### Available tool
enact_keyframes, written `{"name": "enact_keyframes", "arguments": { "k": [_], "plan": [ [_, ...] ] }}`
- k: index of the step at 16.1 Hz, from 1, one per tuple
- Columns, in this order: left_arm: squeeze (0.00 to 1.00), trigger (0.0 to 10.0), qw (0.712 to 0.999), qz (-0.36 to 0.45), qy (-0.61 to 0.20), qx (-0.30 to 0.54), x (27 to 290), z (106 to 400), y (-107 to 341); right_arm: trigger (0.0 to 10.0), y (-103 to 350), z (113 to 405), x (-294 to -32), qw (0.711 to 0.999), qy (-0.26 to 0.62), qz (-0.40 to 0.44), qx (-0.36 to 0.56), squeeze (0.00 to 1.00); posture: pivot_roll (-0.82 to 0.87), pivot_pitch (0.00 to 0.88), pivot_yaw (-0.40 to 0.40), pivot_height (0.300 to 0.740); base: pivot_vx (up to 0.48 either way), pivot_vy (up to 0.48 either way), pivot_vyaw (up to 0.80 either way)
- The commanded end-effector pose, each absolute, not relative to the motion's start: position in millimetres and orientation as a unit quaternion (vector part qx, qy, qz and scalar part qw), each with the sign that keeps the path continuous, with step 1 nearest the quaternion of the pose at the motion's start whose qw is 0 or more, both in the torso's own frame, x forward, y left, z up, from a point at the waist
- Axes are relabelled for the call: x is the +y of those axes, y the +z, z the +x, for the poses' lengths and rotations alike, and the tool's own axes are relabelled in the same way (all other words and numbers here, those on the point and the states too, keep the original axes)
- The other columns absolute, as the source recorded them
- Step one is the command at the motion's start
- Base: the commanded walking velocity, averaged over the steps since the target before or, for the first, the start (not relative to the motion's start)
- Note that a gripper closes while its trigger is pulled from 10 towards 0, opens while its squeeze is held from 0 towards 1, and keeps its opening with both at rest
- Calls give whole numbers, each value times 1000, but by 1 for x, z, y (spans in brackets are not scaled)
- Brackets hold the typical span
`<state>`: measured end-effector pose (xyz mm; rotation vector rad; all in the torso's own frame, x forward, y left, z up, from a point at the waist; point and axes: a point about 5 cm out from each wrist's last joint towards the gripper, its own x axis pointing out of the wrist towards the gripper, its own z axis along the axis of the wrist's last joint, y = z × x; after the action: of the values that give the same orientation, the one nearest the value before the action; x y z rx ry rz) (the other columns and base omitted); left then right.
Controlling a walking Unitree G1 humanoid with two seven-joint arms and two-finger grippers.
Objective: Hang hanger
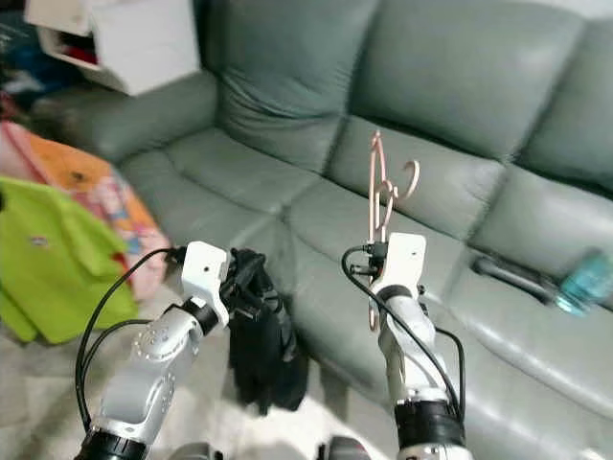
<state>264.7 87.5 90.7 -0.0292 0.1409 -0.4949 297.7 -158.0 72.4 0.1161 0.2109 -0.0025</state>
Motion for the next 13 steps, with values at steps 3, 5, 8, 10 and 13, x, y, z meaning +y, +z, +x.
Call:
{"name": "enact_keyframes", "arguments": {
  "k": [3, 5, 8, 10, 13],
  "plan": [
    [0, 10000, 970, -5, -239, 50, 92, 268, 99, 10000, 76, 300, -151, 993, 10, 61, 99, 0, -26, 59, -19, 740, 166, 415, 0],
    [0, 10000, 969, 1, -241, 50, 92, 268, 98, 10000, 75, 300, -151, 993, 11, 61, 99, 0, -27, 58, -21, 740, 0, 0, 0],
    [0, 10000, 958, 38, -281, 55, 91, 267, 97, 10000, 75, 300, -150, 993, 12, 60, 101, 0, -24, 53, -22, 740, 0, 0, 0],
    [0, 10000, 936, 85, -338, 57, 92, 262, 96, 10000, 74, 300, -150, 993, 13, 60, 102, 0, -22, 48, -19, 740, 0, 0, 0],
    [0, 10000, 859, 232, -451, 69, 108, 262, 91, 10000, 71, 299, -153, 992, 21, 53, 110, 0, -18, 40, -21, 740, 0, 0, 0]
  ]
}}
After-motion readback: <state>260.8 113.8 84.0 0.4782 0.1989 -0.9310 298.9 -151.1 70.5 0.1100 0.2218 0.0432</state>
